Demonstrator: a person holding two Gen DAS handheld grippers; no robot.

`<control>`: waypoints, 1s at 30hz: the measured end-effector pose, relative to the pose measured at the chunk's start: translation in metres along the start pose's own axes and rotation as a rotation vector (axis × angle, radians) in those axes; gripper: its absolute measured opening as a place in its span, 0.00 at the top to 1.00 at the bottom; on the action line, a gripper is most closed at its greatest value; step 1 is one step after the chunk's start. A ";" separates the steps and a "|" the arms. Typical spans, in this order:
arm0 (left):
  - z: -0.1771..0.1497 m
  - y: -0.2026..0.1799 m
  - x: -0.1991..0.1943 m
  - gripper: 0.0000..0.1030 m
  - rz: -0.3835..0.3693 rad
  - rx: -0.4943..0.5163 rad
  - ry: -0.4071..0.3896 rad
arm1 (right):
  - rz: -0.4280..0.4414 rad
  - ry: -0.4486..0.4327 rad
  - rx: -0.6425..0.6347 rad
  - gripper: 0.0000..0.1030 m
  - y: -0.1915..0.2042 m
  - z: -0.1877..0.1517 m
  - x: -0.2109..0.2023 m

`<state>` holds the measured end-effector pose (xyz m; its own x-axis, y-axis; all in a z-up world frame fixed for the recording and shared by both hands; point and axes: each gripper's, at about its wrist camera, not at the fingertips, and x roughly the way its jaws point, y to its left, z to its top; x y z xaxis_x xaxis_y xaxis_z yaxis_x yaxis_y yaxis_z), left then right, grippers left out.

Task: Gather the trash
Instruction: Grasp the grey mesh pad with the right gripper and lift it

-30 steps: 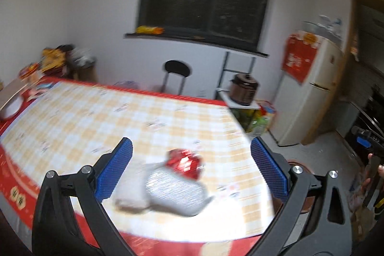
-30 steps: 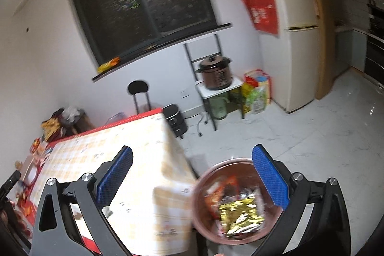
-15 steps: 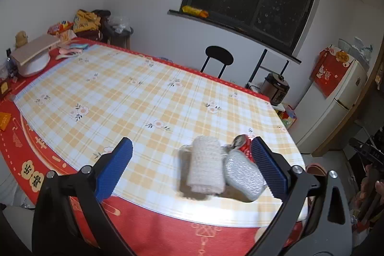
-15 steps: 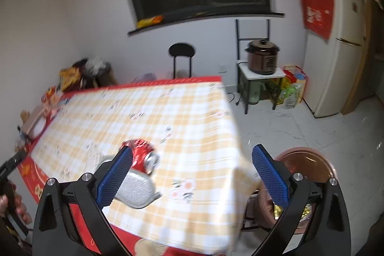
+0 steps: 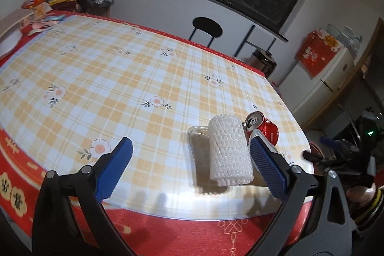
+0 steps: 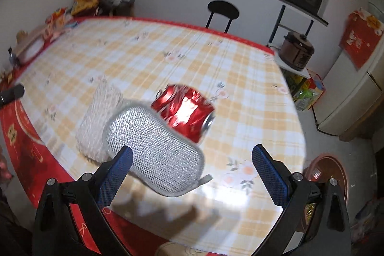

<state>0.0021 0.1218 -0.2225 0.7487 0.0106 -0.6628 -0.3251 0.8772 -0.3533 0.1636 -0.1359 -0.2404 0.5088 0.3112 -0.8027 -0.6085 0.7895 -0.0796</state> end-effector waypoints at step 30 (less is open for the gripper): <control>-0.006 0.017 0.038 0.06 -0.118 0.044 0.146 | -0.095 0.188 -0.285 0.27 0.071 -0.017 0.094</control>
<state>0.0215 0.1337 -0.2578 0.6874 -0.1600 -0.7084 -0.2121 0.8887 -0.4065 0.1578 -0.0599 -0.3314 0.4666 0.1201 -0.8763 -0.7227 0.6229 -0.2995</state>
